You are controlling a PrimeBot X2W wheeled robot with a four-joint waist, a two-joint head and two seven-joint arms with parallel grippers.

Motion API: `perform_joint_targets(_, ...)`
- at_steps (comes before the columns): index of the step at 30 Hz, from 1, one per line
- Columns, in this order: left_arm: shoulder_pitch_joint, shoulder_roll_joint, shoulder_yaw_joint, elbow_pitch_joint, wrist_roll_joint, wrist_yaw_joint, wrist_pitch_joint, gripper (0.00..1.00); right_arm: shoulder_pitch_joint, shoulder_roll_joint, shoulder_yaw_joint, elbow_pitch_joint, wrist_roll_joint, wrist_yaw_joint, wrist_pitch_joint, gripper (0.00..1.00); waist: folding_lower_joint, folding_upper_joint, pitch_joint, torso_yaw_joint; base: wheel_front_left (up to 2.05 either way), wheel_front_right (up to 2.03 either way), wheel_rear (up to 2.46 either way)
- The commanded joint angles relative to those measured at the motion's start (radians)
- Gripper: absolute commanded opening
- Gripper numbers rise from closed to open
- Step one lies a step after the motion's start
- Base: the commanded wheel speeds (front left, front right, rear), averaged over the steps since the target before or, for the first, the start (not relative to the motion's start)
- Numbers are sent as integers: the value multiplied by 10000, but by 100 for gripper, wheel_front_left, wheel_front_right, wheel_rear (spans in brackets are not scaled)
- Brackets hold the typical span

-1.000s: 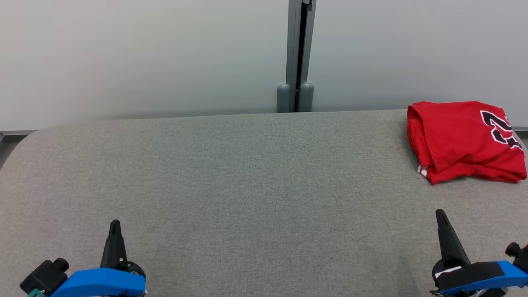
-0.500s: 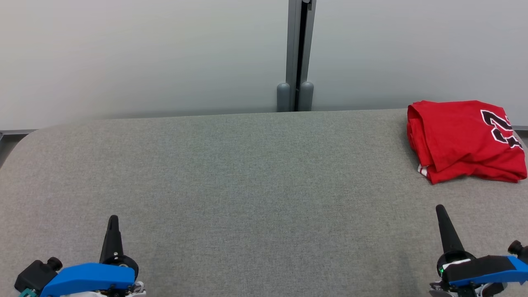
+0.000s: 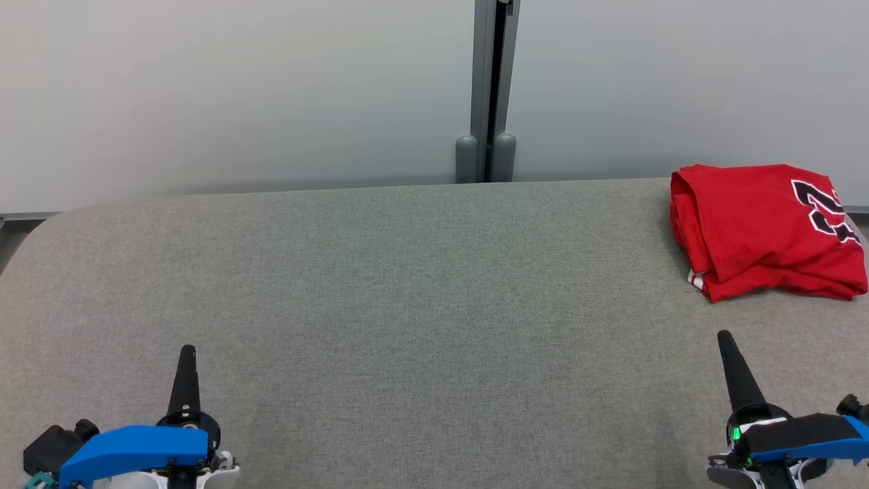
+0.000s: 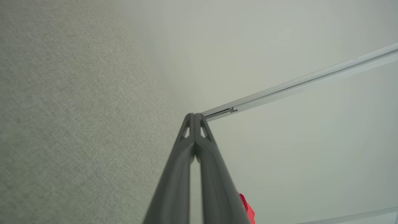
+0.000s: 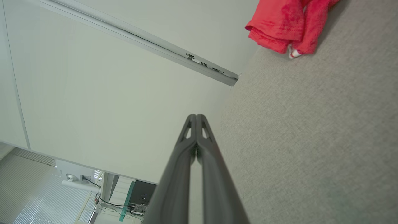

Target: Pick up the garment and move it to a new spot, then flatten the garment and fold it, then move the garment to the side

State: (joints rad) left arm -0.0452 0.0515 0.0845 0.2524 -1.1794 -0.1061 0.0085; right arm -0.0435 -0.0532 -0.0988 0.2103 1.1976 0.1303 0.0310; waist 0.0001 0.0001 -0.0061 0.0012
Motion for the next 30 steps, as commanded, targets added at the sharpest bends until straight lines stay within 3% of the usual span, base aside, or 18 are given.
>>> perform_joint_targets(1,-271,2,57,-102,-269,-60,98,0,-255,1,-24,-25,282,5,56,0,-1,-1,2,0,0,0,0)
perform_joint_targets(30,-539,-11,222,-97,-2848,-197,716,0,-559,22,-121,213,2744,6,570,0,-1,-1,54,-7,0,0,0)
